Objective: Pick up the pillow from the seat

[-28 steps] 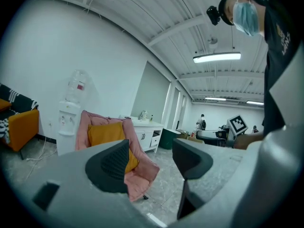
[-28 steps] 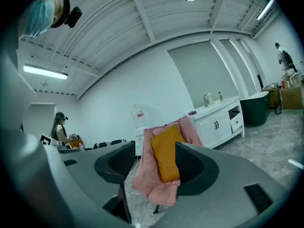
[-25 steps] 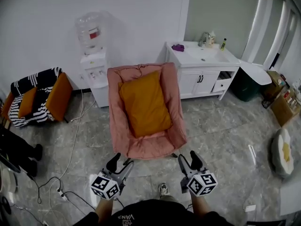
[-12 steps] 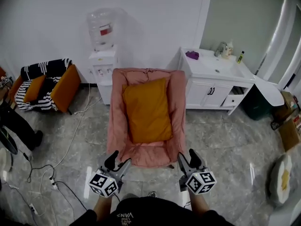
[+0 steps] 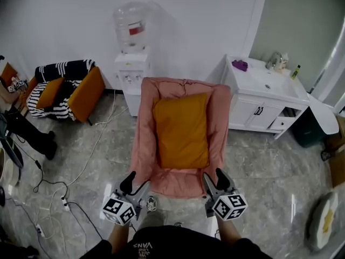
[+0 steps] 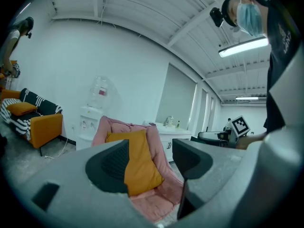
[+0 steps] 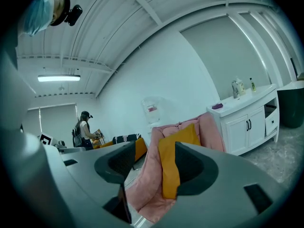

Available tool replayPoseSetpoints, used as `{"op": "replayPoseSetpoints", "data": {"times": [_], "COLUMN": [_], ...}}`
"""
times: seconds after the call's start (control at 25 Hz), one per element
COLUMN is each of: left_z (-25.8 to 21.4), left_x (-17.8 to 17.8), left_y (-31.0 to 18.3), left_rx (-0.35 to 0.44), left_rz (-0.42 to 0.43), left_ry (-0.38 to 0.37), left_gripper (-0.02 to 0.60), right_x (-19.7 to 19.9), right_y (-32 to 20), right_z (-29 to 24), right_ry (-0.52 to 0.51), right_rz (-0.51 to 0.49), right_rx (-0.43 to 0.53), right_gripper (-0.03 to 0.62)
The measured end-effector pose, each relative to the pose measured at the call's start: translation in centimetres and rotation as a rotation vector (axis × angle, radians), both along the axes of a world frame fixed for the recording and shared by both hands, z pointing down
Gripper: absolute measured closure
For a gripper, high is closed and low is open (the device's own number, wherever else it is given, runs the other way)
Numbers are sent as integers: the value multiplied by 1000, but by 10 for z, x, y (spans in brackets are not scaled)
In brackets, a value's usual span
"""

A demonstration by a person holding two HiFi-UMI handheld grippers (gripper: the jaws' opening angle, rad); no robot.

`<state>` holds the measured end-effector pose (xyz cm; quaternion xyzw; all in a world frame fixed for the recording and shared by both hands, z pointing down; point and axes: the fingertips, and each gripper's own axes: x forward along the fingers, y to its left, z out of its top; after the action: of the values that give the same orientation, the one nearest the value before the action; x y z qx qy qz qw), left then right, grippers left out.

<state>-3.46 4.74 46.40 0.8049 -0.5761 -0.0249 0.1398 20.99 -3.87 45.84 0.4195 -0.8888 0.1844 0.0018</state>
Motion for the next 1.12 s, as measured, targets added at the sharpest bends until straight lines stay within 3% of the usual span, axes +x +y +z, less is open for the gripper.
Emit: {"op": "replayPoseSetpoints", "data": {"times": [0.44,0.8,1.12], "left_z": [-6,13,54], "left_x": [-77,-134,-139], "left_y": [-101,-149,-184], "left_rx": [3,-42,-130], "left_rz": [116,218,250], "left_ry": [-3,6,48], "left_gripper": [301,301,301], "right_x": [-70,-123,-119], "right_y": [-75,-106,-121], "right_z": [-12,-4,16], "right_ry": [7,15,56], "right_rz": [113,214,276], "right_rx": [9,-12,-59], "right_gripper": [350,350,352]}}
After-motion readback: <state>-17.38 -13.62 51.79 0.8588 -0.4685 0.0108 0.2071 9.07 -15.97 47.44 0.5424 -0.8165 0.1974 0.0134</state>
